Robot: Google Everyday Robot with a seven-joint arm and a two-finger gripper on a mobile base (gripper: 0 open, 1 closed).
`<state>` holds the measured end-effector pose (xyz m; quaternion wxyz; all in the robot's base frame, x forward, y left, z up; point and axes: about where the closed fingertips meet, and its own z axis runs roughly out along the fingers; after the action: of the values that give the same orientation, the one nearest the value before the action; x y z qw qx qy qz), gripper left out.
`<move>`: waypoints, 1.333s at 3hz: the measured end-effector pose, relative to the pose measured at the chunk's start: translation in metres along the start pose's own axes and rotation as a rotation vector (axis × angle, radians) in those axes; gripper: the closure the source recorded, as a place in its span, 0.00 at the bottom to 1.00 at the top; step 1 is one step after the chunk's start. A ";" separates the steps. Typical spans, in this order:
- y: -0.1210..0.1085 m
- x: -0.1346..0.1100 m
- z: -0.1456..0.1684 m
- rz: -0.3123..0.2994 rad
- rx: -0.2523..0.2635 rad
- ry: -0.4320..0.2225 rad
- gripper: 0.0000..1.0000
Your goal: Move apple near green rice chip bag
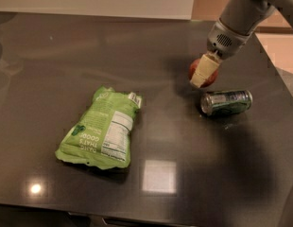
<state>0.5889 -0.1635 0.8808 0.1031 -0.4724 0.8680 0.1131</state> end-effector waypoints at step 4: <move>0.147 -0.032 0.042 -0.452 -0.183 0.069 1.00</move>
Offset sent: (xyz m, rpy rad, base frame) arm -0.1105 0.1059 0.0002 0.0500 0.0824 0.4703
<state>0.4849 -0.0485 0.8646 0.0529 -0.6655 0.7295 0.1490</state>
